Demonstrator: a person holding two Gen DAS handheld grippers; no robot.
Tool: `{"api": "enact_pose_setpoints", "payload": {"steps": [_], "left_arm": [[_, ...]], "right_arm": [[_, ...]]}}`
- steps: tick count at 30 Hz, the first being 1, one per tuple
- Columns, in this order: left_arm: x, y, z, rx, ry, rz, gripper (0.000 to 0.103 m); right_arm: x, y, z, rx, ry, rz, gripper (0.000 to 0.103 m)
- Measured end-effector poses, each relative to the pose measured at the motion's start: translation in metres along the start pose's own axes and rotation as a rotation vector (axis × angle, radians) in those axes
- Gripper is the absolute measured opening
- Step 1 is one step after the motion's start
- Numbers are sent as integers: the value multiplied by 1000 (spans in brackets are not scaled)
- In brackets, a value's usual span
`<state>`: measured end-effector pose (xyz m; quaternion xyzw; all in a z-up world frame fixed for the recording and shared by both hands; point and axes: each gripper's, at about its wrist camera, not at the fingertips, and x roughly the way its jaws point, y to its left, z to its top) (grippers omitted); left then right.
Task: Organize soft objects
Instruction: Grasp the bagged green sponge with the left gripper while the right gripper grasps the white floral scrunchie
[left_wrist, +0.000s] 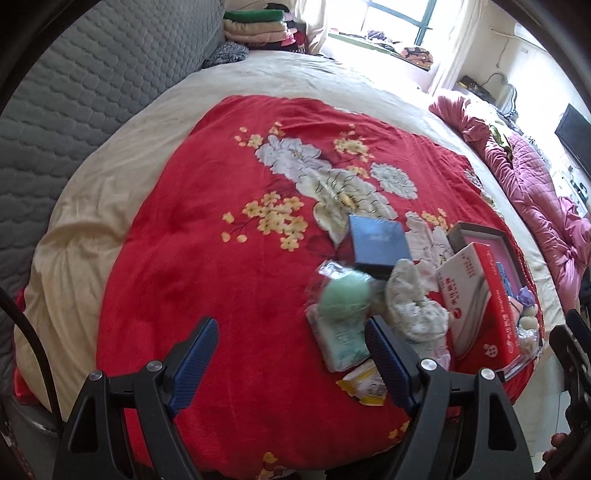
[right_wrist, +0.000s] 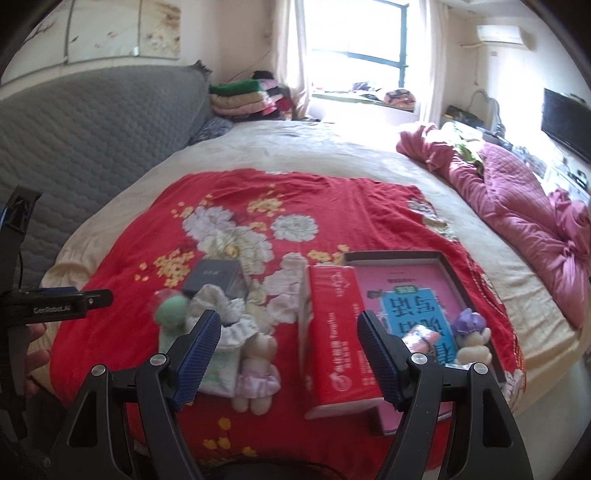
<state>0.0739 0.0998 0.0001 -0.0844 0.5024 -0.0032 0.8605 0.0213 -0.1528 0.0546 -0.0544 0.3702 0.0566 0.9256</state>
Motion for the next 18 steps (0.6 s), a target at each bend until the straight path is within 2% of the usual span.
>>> {"api": "enact_pose_setpoints", "payload": {"steps": [5,15,18], "left_arm": [[16,1,-4,17,17,-12,81],[64,-18,0,97,22,-121,81],[79,-21,4,112,36,-123,81]], "right_arm": [[15,21,-4,-46,27,16,77],[60,48,-13,-146,104,43,77],[78,58,-13,-183,134,48,77]]}}
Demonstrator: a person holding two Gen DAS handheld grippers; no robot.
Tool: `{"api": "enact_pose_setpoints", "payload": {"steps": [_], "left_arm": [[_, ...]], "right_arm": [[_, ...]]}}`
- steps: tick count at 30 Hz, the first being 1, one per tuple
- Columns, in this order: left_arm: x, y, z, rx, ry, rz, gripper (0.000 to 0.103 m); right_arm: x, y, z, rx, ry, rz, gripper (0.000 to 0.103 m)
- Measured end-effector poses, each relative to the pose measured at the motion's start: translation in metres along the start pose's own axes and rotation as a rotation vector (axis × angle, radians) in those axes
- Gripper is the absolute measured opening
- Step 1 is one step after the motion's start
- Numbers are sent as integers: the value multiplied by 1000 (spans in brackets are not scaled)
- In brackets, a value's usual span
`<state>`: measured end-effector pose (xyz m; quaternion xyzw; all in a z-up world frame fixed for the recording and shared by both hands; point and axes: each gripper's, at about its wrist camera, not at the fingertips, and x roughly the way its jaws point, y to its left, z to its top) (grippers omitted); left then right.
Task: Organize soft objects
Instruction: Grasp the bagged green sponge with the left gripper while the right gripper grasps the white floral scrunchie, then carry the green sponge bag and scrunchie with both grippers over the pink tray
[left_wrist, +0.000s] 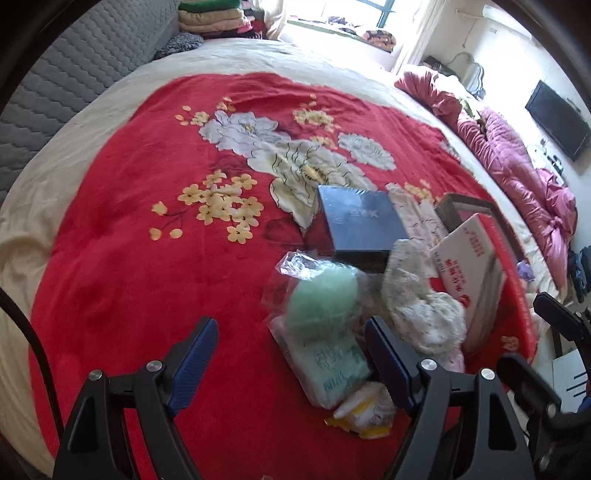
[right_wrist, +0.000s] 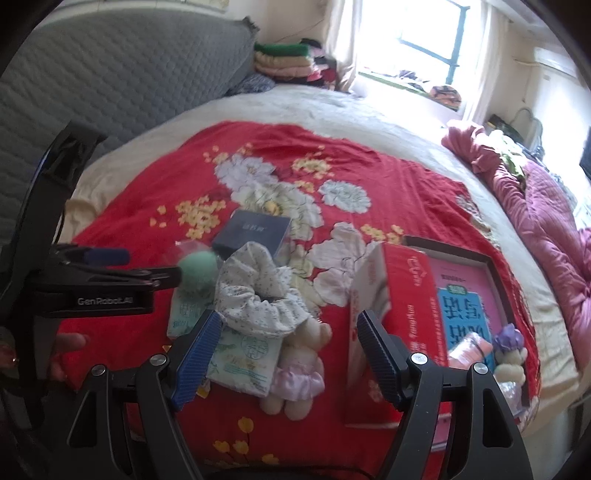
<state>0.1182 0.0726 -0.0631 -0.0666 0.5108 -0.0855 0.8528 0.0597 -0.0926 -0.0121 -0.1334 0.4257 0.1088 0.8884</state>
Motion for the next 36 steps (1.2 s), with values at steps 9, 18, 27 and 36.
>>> {"api": "enact_pose_setpoints", "payload": {"steps": [9,18,27,36], "left_arm": [[29,10,8,-11,41,-73,81],[40,6,11,8,51,-111,81],[41,4,12,-10,47,-220,49],[30,1,12,-39,10,-251,40]], "right_arm": [[53,22,5,-107,89,-10,77],[82,27,5,-124,127,10,58],[77,9,6,5,110,112,14],[53,-19,9,131,37,154,10]]}}
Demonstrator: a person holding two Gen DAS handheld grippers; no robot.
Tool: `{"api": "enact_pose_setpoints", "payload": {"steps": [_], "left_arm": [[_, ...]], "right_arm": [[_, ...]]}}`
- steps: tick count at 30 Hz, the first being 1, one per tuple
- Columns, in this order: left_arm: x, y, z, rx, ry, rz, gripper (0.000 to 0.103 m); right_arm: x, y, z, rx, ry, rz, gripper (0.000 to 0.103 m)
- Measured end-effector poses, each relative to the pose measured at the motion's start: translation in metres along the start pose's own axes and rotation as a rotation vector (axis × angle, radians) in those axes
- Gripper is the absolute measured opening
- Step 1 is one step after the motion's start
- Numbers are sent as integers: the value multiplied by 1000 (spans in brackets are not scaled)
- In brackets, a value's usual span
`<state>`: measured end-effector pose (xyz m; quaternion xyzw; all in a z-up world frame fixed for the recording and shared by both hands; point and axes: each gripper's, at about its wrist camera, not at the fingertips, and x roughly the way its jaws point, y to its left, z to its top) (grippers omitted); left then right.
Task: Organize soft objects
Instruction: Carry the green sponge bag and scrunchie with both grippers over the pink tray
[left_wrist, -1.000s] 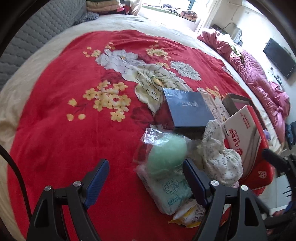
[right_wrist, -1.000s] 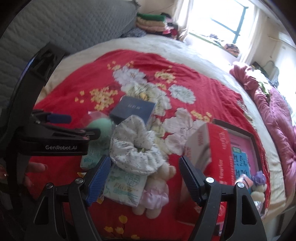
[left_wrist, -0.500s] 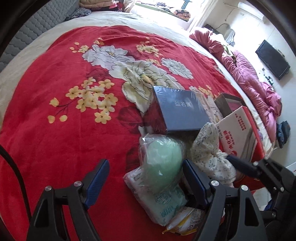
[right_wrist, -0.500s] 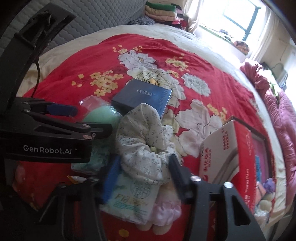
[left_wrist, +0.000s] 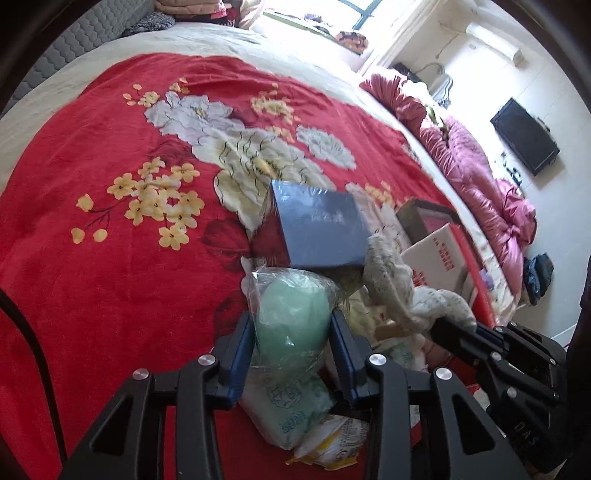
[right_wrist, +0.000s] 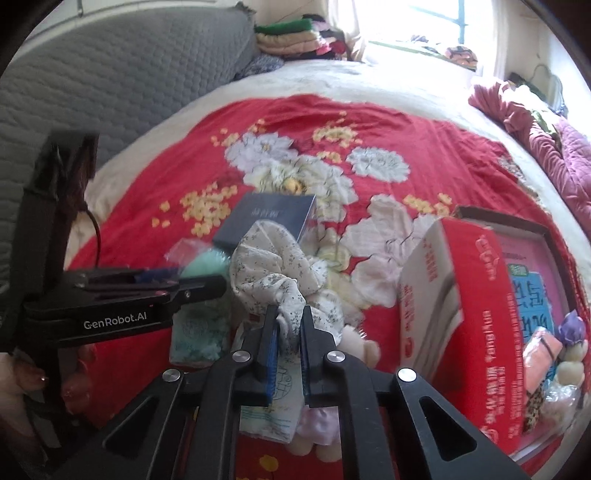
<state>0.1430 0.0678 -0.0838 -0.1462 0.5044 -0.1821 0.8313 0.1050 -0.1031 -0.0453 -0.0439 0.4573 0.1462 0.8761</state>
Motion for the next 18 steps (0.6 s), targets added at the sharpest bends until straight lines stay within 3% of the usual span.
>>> {"api": "enact_pose_setpoints", "payload": {"steps": [10,18], "left_arm": [[-44,-21,-5,17,-68,44,40],[-65,-63,-17,82,-93,61,40]], "right_arm": [[-45,-12,8,43,-96,8,10],[-84,-21,10,69,-166,5,10]]}}
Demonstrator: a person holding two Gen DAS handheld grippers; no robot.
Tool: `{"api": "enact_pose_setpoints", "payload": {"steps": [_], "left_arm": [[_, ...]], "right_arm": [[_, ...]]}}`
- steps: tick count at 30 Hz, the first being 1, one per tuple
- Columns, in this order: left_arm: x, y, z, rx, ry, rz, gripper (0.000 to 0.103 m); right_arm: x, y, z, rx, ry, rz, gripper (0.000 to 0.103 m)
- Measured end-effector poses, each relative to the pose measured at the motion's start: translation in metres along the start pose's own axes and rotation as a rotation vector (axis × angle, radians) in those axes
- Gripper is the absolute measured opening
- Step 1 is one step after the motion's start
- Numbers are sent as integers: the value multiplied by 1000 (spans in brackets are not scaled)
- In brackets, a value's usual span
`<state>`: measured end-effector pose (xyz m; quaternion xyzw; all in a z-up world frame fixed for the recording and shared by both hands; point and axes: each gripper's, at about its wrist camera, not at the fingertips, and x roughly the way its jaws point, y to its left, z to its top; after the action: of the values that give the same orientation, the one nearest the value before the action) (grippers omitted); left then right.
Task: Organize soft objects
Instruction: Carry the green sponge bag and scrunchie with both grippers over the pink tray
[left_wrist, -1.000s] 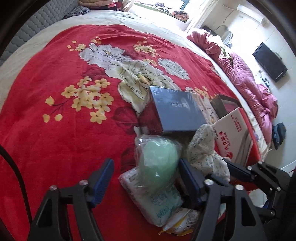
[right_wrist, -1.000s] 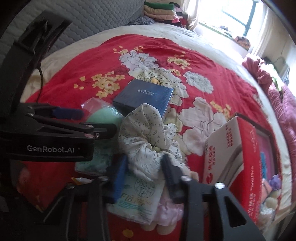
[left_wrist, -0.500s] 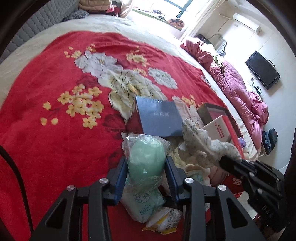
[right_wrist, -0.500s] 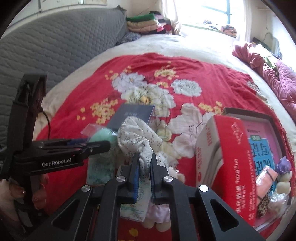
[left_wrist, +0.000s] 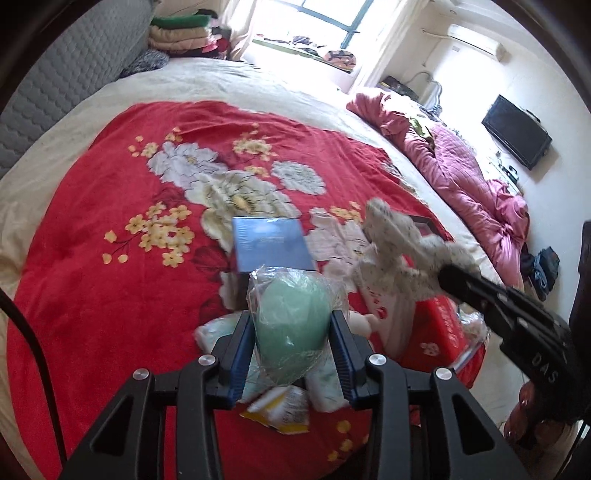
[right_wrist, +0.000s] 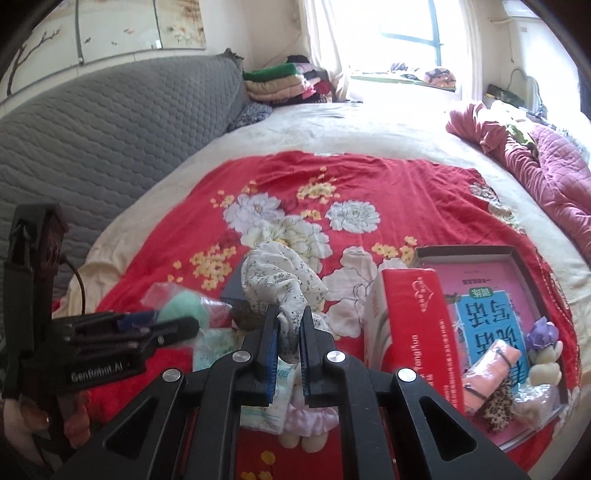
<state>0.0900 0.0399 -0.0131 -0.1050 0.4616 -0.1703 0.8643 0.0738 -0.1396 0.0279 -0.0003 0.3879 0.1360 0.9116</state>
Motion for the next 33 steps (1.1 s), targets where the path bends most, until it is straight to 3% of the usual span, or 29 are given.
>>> {"api": "enact_pose_setpoints", "payload": {"steps": [10,22,33], "left_arm": [[-14,-64,-2,100,-11,-11,40],[-11,-152,-7,238,7,-66,40],[12,-216,-12,330,54,-100,40]], "right_arm": [[-59,-39,6,60,-96,-47,10],[-126,-128,-12,230,-186,-141,10],[-156,-174,-34,321,-220,-211,10]]}}
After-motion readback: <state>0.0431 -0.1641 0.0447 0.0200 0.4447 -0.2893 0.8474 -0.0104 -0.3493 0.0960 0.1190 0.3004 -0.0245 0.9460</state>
